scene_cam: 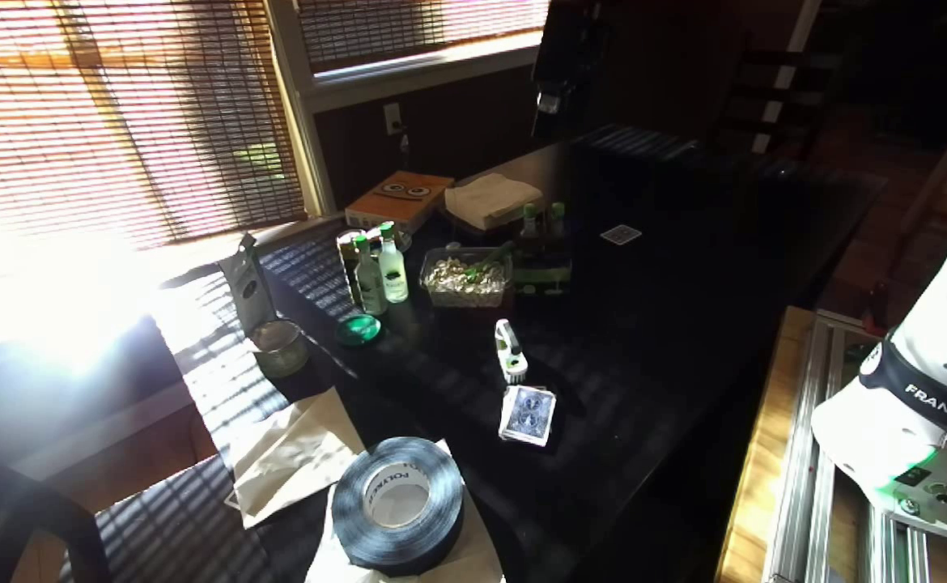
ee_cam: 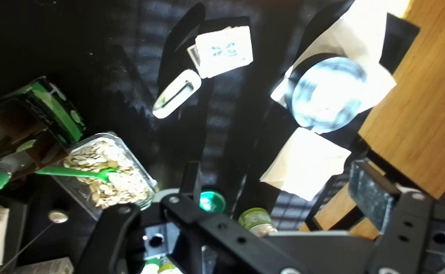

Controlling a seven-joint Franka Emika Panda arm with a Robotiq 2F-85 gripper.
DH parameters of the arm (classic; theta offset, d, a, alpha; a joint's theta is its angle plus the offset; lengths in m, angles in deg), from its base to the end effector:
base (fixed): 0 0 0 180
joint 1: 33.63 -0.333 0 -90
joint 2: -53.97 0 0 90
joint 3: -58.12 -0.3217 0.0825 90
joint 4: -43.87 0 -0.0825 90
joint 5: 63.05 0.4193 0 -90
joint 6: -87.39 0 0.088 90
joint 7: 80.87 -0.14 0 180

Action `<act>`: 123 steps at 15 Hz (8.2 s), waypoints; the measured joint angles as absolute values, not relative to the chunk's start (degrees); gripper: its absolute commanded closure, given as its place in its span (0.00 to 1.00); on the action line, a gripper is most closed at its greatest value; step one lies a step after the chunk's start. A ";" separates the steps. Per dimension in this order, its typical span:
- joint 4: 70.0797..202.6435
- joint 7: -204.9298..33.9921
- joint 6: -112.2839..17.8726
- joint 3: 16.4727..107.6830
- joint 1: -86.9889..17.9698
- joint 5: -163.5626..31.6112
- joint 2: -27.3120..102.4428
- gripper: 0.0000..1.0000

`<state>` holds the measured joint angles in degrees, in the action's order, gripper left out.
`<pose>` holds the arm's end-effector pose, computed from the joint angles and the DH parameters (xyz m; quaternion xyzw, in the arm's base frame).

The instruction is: Remove one glass bottle from the box.

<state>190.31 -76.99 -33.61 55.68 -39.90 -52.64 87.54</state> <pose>0.4100 0.0759 0.4342 -0.9929 -0.0655 -0.0681 0.0719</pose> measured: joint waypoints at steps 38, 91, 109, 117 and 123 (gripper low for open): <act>163.03 -44.75 -53.88 65.10 -21.64 -54.74 34.84 0.00; 155.97 -50.18 -55.02 63.89 -19.07 -64.84 25.74 0.93; 147.23 -47.84 -29.95 58.71 -23.18 -60.05 44.00 0.93; 147.65 -47.12 -28.39 57.96 -26.19 -57.36 43.85 0.93; 145.26 -45.74 -35.01 55.59 -29.89 -58.74 41.36 0.93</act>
